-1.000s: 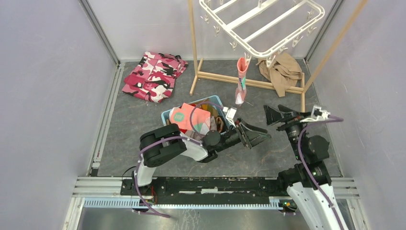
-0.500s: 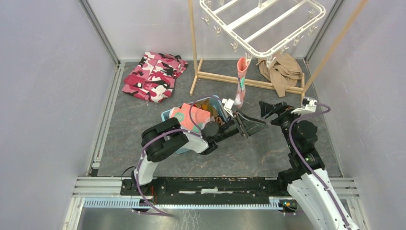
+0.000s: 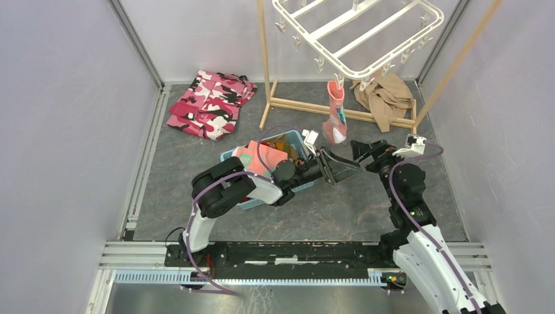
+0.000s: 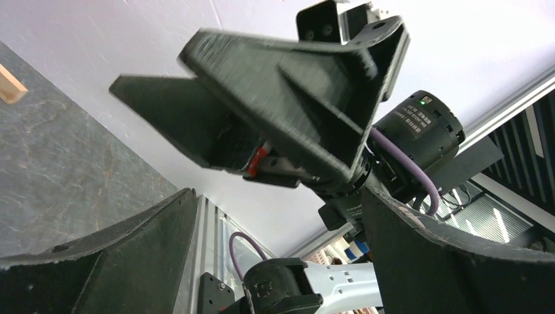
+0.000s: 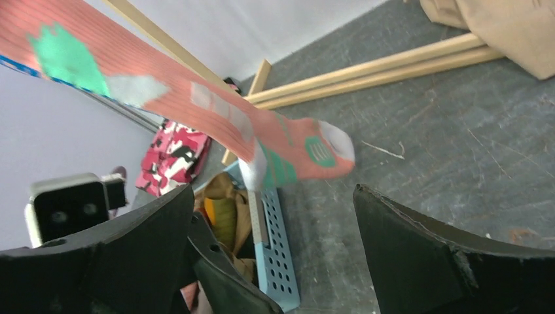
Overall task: Clip the socks to the hanger
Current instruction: Open the clamp at the hanger.
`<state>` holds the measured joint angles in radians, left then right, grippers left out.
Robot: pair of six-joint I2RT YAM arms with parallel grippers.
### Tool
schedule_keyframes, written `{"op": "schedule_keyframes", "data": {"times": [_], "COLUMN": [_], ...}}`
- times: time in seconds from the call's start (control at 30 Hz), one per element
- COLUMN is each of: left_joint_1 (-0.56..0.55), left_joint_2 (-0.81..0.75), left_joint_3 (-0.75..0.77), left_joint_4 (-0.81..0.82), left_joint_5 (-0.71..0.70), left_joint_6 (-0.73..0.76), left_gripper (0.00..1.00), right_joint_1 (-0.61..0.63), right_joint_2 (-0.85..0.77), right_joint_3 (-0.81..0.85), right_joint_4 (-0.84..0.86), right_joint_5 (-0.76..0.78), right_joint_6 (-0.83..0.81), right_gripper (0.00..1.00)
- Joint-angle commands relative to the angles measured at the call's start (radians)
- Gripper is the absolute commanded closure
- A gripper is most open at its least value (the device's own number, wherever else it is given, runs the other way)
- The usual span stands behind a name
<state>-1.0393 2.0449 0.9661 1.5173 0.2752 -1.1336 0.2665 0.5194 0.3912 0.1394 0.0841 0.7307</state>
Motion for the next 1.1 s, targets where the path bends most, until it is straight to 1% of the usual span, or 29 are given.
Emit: {"op": "schedule_keyframes", "data": {"times": [0.0,0.07,0.1,0.13,0.2,0.23,0.27,0.37,0.47,0.5,0.53,0.57,0.6,0.63,0.67,0.7,0.77,0.83,0.93,0.97,1.07], "left_joint_1": [0.008,0.014,0.015,0.014,0.015,0.018,0.023,0.030,0.034,0.036,0.039,0.045,0.054,0.070,0.092,0.124,0.194,0.265,0.327,0.355,0.468], "left_joint_2": [-0.021,-0.032,-0.046,-0.088,-0.173,-0.215,-0.258,-0.397,-0.525,-0.561,-0.610,-0.634,-0.671,-0.689,-0.717,-0.736,-0.778,-0.828,-0.892,-0.908,-0.905], "left_joint_3": [0.027,0.042,0.039,0.020,-0.043,-0.072,-0.097,-0.140,-0.146,-0.143,-0.136,-0.124,-0.111,-0.098,-0.084,-0.068,-0.059,-0.065,-0.068,-0.069,-0.047], "left_joint_4": [0.211,0.162,0.112,0.001,-0.148,-0.213,-0.276,-0.518,-0.743,-0.790,-0.883,-0.939,-1.041,-1.088,-1.176,-1.230,-1.273,-1.285,-1.295,-1.286,-1.259], "left_joint_5": [0.045,0.070,0.085,0.090,0.080,0.076,0.069,0.002,-0.073,-0.107,-0.157,-0.185,-0.231,-0.264,-0.300,-0.304,-0.285,-0.306,-0.349,-0.313,-0.096], "left_joint_6": [0.024,0.048,0.073,0.133,0.242,0.297,0.350,0.499,0.634,0.668,0.709,0.724,0.746,0.752,0.757,0.759,0.767,0.766,0.796,0.814,0.837], "left_gripper": [0.00,0.00,0.00,0.00,0.00,0.00,0.00,0.00,0.00,0.00,0.00,0.00,0.00,0.00,0.00,0.00,0.00,0.00,0.00,0.00,0.00], "right_joint_1": [0.000,-0.001,-0.001,-0.001,-0.002,-0.002,-0.001,-0.003,-0.006,-0.007,-0.008,-0.013,-0.020,-0.028,-0.035,-0.041,-0.044,-0.044,-0.043,-0.044,-0.041], "right_joint_2": [0.015,0.017,0.027,0.047,0.088,0.103,0.106,0.111,0.141,0.151,0.159,0.167,0.175,0.185,0.194,0.203,0.220,0.229,0.219,0.208,0.181], "right_joint_3": [0.059,0.099,0.142,0.206,0.306,0.345,0.357,0.354,0.351,0.348,0.347,0.350,0.355,0.360,0.363,0.365,0.367,0.347,0.319,0.310,0.285], "right_joint_4": [0.029,0.011,-0.012,-0.063,-0.136,-0.168,-0.165,-0.103,-0.091,-0.089,-0.090,-0.092,-0.096,-0.099,-0.100,-0.100,-0.110,-0.104,-0.092,-0.091,-0.073], "right_joint_5": [0.013,0.035,0.032,0.030,0.002,-0.018,-0.041,-0.111,-0.190,-0.208,-0.235,-0.253,-0.281,-0.307,-0.343,-0.378,-0.420,-0.477,-0.540,-0.550,-0.576], "right_joint_6": [-0.011,-0.075,-0.156,-0.245,-0.428,-0.488,-0.539,-0.590,-0.607,-0.610,-0.615,-0.616,-0.616,-0.613,-0.611,-0.609,-0.602,-0.611,-0.640,-0.663,-0.747], "right_gripper": [0.02,0.02,0.02,0.02,0.02,0.02,0.02,0.02,0.02,0.02,0.02,0.02,0.02,0.02,0.02,0.02,0.02,0.02,0.04,0.04,0.04]}}
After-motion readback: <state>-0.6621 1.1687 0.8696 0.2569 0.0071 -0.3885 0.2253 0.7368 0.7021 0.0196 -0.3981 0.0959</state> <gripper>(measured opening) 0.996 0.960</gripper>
